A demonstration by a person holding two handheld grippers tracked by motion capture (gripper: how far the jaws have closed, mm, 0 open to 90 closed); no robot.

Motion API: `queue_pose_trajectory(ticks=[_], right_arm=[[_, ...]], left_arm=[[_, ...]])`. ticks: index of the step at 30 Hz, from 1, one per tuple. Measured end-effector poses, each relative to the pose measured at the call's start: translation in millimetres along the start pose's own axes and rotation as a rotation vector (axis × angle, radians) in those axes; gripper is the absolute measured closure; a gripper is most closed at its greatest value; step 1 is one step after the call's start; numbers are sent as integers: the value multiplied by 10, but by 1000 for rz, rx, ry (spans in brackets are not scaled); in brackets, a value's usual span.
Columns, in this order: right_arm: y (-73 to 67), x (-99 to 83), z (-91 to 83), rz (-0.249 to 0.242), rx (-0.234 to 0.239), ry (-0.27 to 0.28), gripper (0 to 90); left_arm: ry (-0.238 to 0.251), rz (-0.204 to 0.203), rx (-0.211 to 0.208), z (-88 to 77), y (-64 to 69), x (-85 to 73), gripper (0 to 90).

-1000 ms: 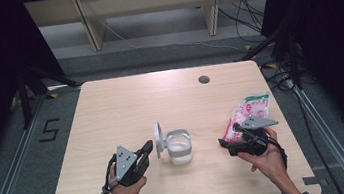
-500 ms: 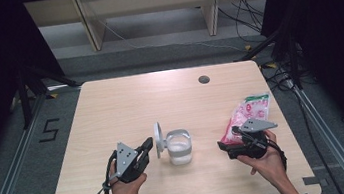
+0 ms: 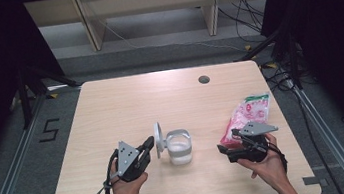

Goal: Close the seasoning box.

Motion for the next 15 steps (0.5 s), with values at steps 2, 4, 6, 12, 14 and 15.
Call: queue_pose_trajectory(ticks=[2, 4, 6, 12, 14, 15], right_arm=[[-8, -10, -2, 0, 0, 3, 212], [-28, -19, -7, 16, 5, -4, 213], [-27, -25, -9, 11, 2, -4, 213], [-20, -35, -21, -5, 5, -1, 213], [-29, -40, -27, 6, 1, 5, 213], [-32, -42, -29, 5, 3, 5, 213]], left_arm=[[-7, -2, 4, -5, 8, 3, 893], [2, -2, -2, 6, 14, 2, 893], [0, 4, -1, 7, 18, 5, 893], [-2, 9, -3, 6, 45, 24, 893], [0, 5, -5, 3, 56, 31, 893], [1, 11, -3, -3, 58, 38, 893]])
Point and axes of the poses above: each handheld gripper's, and its own axes: z roughly forward along the jaws, x roughly out of its top, y roughly to its right, the point moved 3 cm from there along z, roughly forward along the jaws, and after that the axes turned 4 degrees about -x, right-handed, at the moved point
